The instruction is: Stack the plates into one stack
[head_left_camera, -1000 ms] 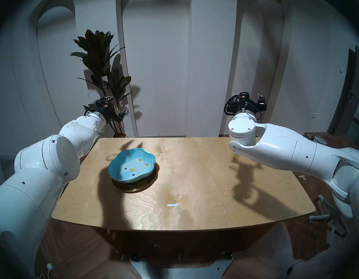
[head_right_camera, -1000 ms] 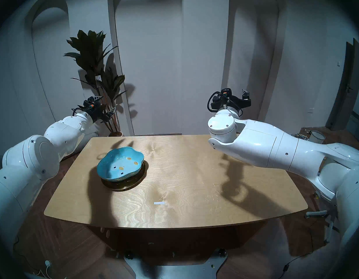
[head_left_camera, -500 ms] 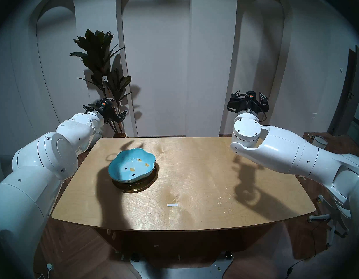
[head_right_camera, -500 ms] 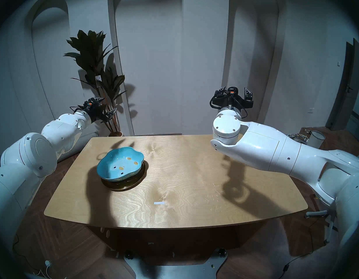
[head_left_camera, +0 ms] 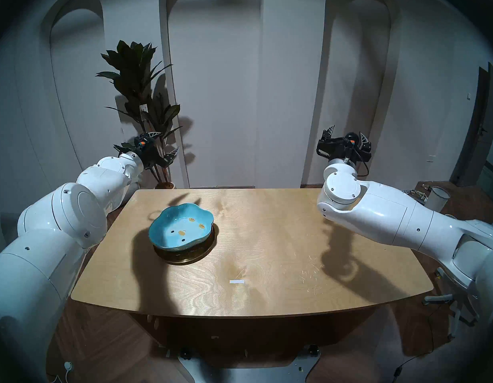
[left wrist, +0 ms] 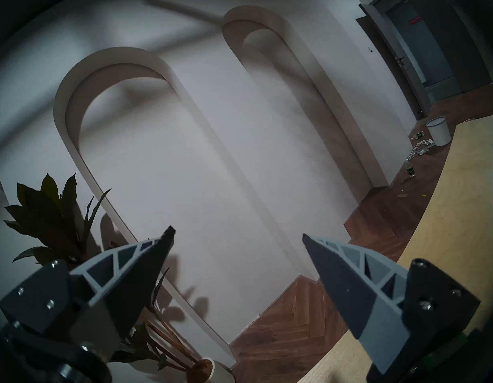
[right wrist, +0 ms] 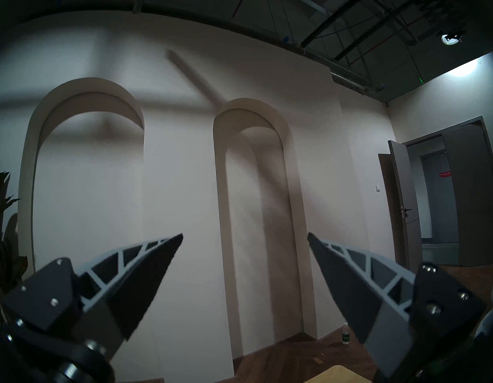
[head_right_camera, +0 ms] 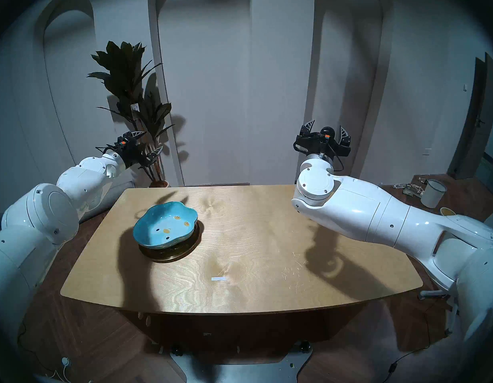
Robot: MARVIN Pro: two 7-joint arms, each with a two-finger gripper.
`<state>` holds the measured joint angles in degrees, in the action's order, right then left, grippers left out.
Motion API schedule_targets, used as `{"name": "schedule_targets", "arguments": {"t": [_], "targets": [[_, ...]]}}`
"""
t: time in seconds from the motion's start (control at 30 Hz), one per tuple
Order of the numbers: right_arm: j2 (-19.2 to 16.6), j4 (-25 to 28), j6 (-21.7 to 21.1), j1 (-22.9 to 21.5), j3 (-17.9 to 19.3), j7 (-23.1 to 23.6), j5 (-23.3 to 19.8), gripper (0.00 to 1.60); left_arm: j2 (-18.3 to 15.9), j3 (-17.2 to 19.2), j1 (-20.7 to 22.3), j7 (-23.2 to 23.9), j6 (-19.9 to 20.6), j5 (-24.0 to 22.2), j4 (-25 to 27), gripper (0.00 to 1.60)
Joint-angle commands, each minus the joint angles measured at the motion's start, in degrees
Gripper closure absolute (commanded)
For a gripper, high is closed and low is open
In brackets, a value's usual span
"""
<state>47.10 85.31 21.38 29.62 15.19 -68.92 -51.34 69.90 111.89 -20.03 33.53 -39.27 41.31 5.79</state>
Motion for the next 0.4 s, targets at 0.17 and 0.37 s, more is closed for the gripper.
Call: {"name": "schedule_targets", "arguments": {"t": [0.17,0.37], "targets": [[0.2,0.3,1.4,-0.9,0.6,-0.1,1.0,0.0,1.0,-2.0,-5.4,-5.0,-8.7,2.0,1.8,0.0],[0.2,0.3,1.5,-0.9,0.6,-0.2,1.0,0.0,1.4,-2.5,-6.7,-7.5,-10.2,2.8,2.7,0.0]]}}
